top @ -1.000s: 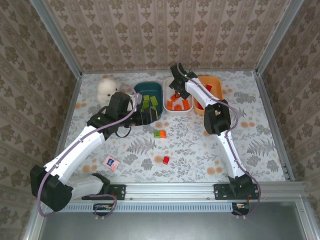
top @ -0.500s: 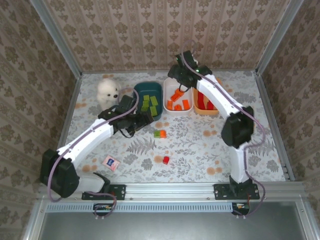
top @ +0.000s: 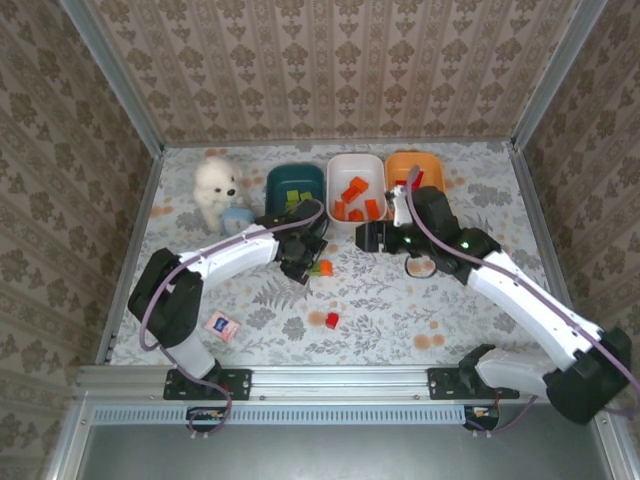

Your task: Sort the legos into containers by color

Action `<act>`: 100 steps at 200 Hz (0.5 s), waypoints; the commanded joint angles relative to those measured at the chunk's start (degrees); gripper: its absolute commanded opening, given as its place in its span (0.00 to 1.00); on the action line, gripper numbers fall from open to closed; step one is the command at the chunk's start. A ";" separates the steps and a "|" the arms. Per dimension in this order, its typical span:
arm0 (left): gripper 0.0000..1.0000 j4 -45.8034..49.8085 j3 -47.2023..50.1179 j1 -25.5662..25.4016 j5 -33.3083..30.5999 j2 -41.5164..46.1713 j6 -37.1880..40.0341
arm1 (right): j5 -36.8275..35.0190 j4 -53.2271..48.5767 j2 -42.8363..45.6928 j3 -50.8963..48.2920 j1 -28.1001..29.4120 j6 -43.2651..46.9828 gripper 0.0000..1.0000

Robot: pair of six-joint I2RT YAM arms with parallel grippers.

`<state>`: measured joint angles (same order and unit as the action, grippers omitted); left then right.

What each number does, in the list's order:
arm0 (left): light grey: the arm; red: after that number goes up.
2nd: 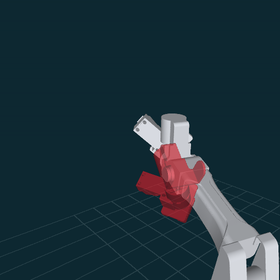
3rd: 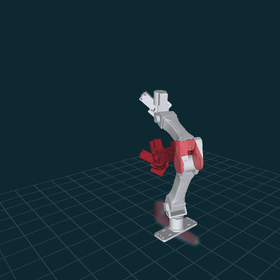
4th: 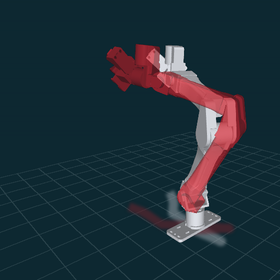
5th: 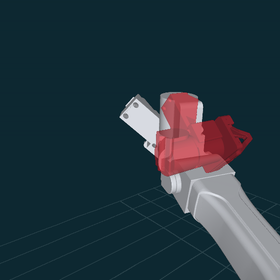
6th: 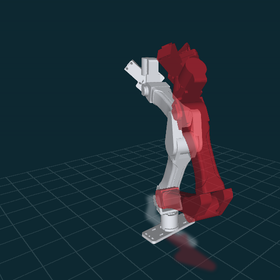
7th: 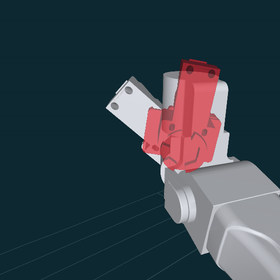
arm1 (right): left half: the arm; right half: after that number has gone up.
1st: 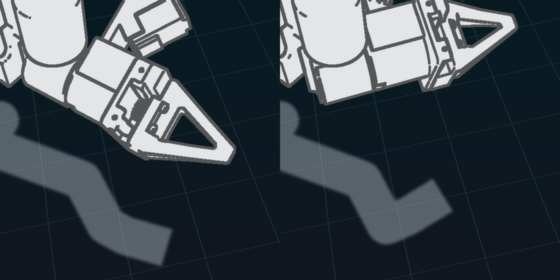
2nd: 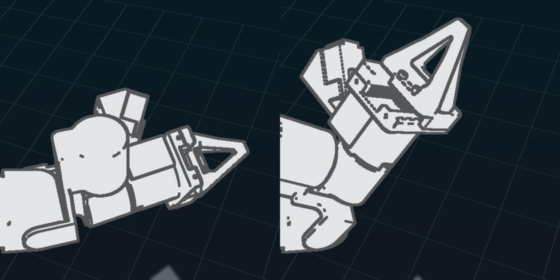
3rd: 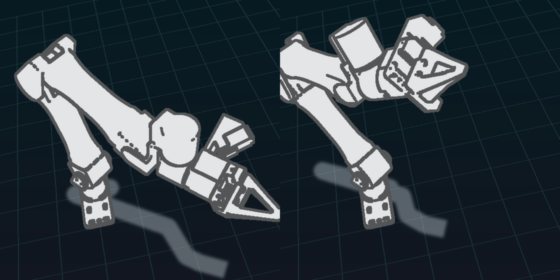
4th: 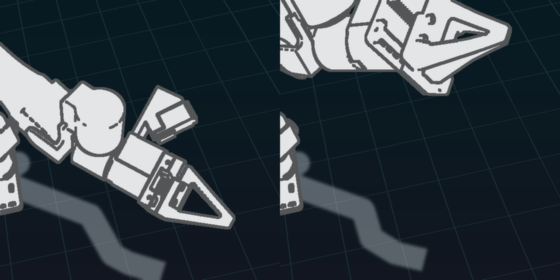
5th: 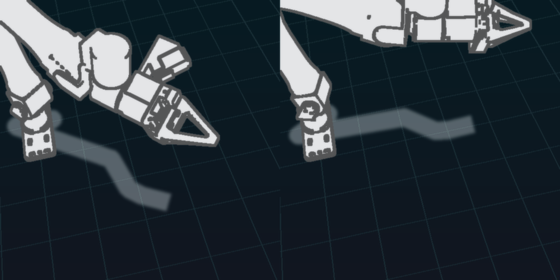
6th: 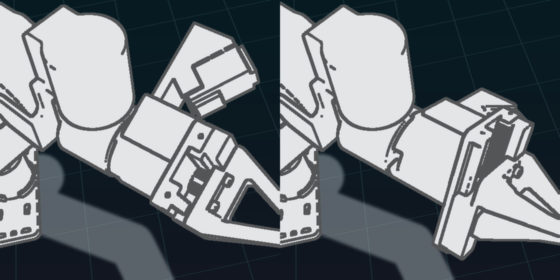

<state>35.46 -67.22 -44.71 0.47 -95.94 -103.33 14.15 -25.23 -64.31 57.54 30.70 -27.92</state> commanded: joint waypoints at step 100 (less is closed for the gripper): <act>0.64 3.29 -1.32 -2.09 -4.25 -5.52 -29.27 | 5.02 -9.88 19.34 -9.11 -0.11 3.01 0.77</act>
<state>33.36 -68.55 -46.11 -3.09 -100.60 -109.56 19.99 -32.14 -45.41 48.14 30.70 -25.63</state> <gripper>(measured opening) 0.653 0.764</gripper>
